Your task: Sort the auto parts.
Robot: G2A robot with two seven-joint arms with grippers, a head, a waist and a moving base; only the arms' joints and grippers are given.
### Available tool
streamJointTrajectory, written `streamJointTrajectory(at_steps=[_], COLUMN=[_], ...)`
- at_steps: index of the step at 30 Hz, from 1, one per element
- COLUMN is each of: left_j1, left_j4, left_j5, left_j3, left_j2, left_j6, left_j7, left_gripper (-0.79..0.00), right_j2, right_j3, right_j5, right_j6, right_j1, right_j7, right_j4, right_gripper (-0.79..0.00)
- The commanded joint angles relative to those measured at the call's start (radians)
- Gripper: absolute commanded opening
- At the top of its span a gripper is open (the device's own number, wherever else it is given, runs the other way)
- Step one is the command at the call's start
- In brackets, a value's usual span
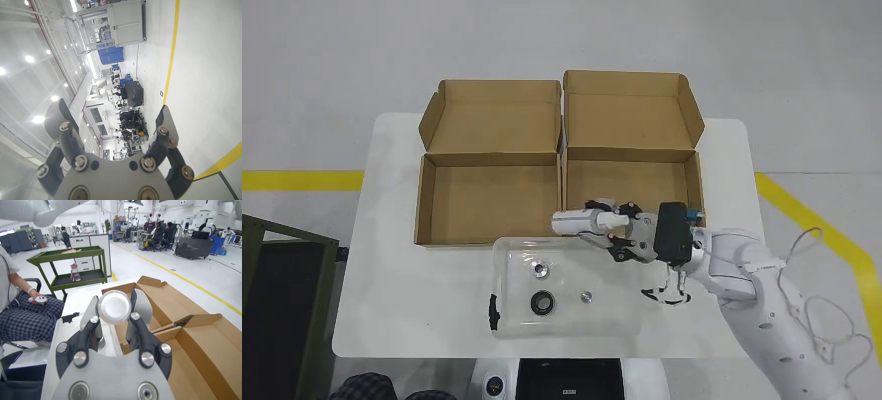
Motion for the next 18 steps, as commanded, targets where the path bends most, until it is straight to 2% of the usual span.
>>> streamJointTrajectory(at_steps=[1,9,18], left_j1=[0.000,0.000,0.000], left_j4=[0.000,0.000,0.000], left_j5=[0.000,0.000,0.000], left_j3=[0.000,0.000,0.000], left_j2=[0.000,0.000,0.000], left_j6=[0.000,0.000,0.000], left_j7=[0.000,0.000,0.000], left_gripper=[0.000,0.000,0.000], right_j2=[0.000,0.003,0.002], right_j3=[0.012,0.073,0.118], right_j5=[0.035,0.111,0.117], right_j6=[-0.007,-0.034,-0.011], right_j1=[-0.001,-0.015,-0.045], right_j7=[-0.026,-0.086,-0.142], right_j4=[0.017,0.062,0.057], right_gripper=[-0.785,-0.785,-0.785])
